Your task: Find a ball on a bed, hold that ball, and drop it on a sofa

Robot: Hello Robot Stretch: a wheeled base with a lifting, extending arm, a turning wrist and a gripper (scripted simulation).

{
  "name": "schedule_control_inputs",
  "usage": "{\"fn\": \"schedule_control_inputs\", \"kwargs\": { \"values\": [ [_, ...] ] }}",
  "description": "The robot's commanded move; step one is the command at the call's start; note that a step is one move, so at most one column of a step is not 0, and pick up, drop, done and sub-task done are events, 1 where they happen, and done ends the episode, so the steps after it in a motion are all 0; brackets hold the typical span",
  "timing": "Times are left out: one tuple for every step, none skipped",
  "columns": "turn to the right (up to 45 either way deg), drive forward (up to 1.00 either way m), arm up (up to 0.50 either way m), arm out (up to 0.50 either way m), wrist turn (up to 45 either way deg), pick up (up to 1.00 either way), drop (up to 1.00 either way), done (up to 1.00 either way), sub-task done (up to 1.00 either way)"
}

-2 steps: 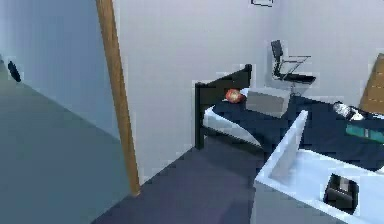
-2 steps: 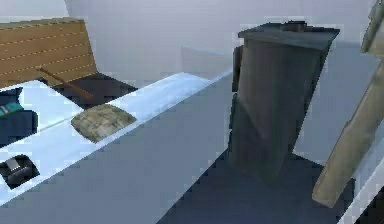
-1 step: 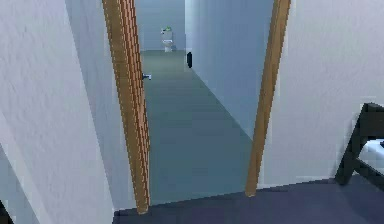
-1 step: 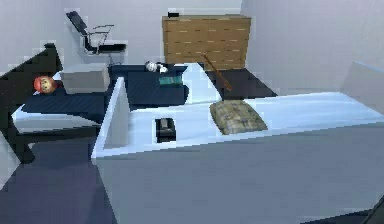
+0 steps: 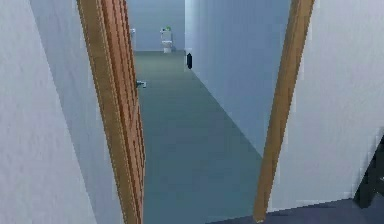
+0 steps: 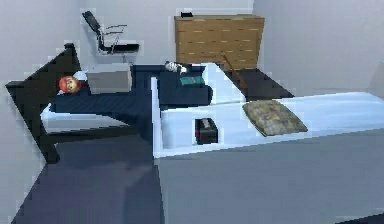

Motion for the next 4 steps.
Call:
{"fn": "schedule_control_inputs", "kwargs": {
  "values": [
    [9.0, 0.00, 0.00, 0.00, 0.0, 0.00, 0.00, 0.00, 0.00],
    [0.0, 0.80, 0.00, 0.00, 0.0, 0.00, 0.00, 0.00, 0.00],
    [-15.0, 0.00, 0.00, 0.00, 0.0, 0.00, 0.00, 0.00, 0.00],
    [0.0, 1.00, 0.00, 0.00, 0.0, 0.00, 0.00, 0.00, 0.00]
  ]
}}
